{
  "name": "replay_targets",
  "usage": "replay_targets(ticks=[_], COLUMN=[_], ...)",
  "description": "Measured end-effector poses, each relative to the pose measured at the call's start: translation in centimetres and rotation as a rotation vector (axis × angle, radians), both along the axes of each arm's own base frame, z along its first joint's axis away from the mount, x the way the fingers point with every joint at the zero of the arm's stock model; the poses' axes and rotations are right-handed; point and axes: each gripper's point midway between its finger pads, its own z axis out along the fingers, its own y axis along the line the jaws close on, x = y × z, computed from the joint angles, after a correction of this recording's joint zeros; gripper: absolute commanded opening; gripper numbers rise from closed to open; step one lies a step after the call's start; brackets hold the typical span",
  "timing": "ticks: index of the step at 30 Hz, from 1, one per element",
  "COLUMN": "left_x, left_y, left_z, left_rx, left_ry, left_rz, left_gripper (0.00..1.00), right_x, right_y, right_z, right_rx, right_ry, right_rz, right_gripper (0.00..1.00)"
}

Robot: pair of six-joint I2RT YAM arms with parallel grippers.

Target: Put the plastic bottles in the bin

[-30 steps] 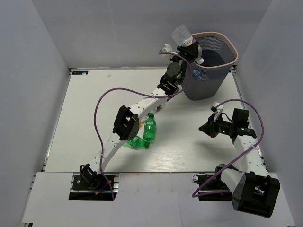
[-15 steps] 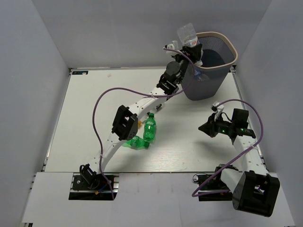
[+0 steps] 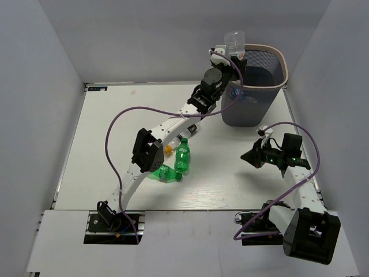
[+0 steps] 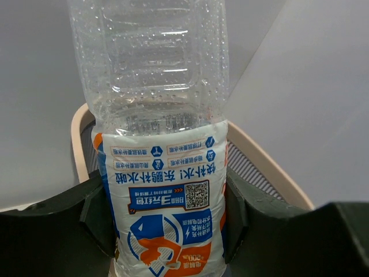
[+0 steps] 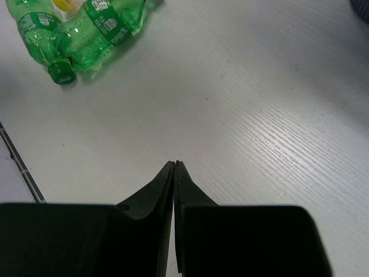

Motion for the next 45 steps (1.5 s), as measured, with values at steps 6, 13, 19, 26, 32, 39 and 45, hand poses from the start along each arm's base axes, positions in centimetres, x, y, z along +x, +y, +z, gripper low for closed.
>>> replay_targets(ticks=[6,13,19,26,32,39,45], left_x=[-0.4,-1.1,-1.6,-2.5,-6.4,-18.1,-26.3], left_y=[0.3,-0.5,-1.1,-1.4,2.9,17.8,29.4], left_z=[-1.1,-1.8,-1.6,1.9,8.5,14.3,6.2], left_rx=[0.122,0.191,0.194,0.136,0.177,0.225,0.198], left_ry=[0.016,0.01,-0.006,-0.092,-0.152,-0.105,0.144], left_rz=[-0.003,-0.064,-0.114,-0.153,-0.135,-0.037,0.081], left_gripper=[0.66,1.0,1.0,1.0,1.0,0.77,0.66], right_x=[-0.1,-0.1,-0.1,-0.2,-0.6,1.4,1.8], right_y=[0.1,0.2,0.2,0.4,1.3,4.1,10.6], right_z=[-0.1,-0.1,-0.1,-0.1,0.2,2.1,3.9], right_rx=[0.003,0.008,0.009,0.009,-0.009,-0.036,-0.045], right_ry=[0.001,0.003,0.004,0.001,-0.027,-0.014,0.07], right_rz=[0.004,0.001,0.001,0.013,0.092,0.209,0.305], right_gripper=[0.07,0.15,0.16,0.46,0.9,0.9,0.24])
